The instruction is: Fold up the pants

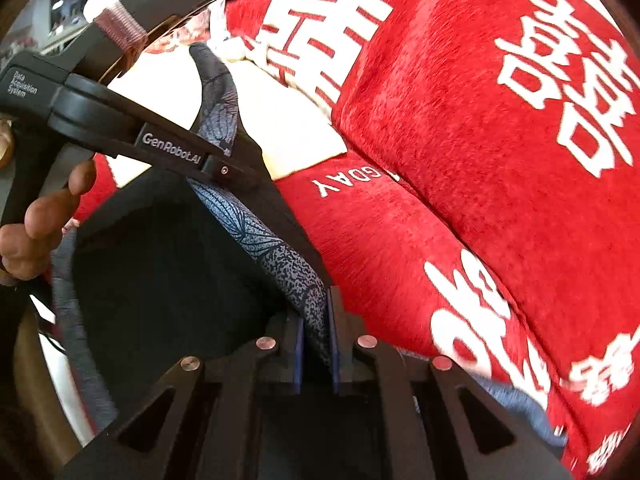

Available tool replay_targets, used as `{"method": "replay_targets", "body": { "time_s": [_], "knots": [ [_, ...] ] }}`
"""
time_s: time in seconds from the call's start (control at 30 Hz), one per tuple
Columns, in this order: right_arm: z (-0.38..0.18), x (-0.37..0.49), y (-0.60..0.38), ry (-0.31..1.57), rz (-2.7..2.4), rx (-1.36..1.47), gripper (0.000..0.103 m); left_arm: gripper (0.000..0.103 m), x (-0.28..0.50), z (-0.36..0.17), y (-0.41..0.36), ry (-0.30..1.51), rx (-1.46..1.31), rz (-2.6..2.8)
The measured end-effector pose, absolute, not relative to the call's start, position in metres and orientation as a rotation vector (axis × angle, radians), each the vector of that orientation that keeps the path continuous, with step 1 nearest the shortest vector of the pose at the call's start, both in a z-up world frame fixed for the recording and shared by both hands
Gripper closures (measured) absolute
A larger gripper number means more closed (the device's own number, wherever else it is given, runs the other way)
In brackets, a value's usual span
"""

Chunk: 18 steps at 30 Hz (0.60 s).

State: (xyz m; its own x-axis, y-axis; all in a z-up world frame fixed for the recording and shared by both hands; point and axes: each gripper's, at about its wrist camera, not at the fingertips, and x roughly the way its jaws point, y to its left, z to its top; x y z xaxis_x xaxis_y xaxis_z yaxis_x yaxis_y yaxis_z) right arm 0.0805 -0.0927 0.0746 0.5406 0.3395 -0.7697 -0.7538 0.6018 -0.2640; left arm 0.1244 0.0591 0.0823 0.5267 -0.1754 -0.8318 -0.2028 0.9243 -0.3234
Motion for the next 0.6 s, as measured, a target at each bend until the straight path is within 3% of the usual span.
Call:
{"method": "replay_targets", "body": {
  "time_s": [0.3,0.6],
  "knots": [
    [0.088,-0.008,-0.097,0.600,0.642,-0.658,0.093,0.092,0.023,0.108,0.054,0.941,-0.405,-0.020],
    [0.022,-0.071,-0.085,0.641,0.607,-0.734,0.093,0.092,-0.035,0.035,0.063,1.021,-0.486,0.005]
  ]
}}
